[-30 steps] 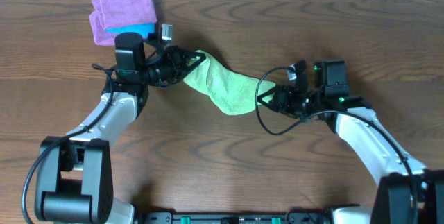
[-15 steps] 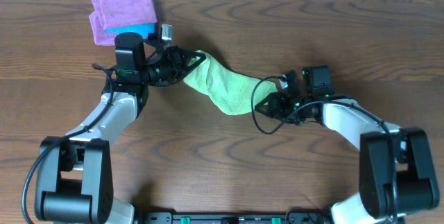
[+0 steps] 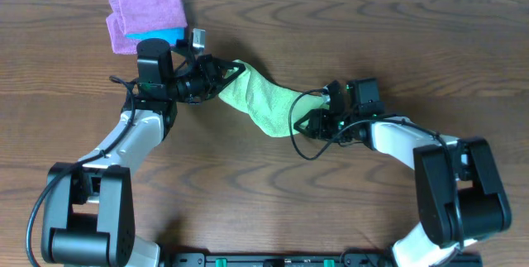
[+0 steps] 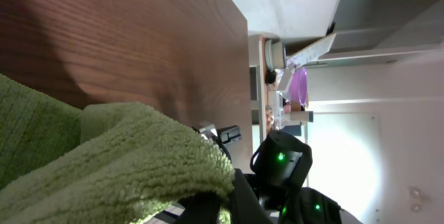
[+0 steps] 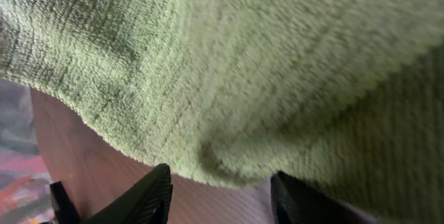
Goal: Fold the cloth
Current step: 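Move the right gripper left toward the left gripper, bunching the cloth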
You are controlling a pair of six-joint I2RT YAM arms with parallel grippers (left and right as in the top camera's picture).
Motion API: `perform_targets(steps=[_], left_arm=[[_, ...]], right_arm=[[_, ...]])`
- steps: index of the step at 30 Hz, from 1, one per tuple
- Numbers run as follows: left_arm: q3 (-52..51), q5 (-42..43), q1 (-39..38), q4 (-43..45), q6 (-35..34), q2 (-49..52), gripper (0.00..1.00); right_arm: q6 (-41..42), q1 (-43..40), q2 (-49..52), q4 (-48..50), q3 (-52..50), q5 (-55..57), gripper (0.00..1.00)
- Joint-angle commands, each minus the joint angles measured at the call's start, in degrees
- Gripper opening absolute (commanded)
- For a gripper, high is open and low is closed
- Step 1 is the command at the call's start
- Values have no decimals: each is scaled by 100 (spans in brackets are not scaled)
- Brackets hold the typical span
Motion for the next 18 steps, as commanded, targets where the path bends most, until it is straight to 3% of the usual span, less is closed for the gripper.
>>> perform_targets(steps=[1,11,18], left_arm=[[90,42,2,0,-24,-33,6],[90,42,2,2,-68,-33,6],[90,39,2,0,-68,-33,6]], right_arm=[[122,188,177,96,-42,184,47],[354,675,188,485,-42,431,43],[710,748,186,1086,-39,-293,37]])
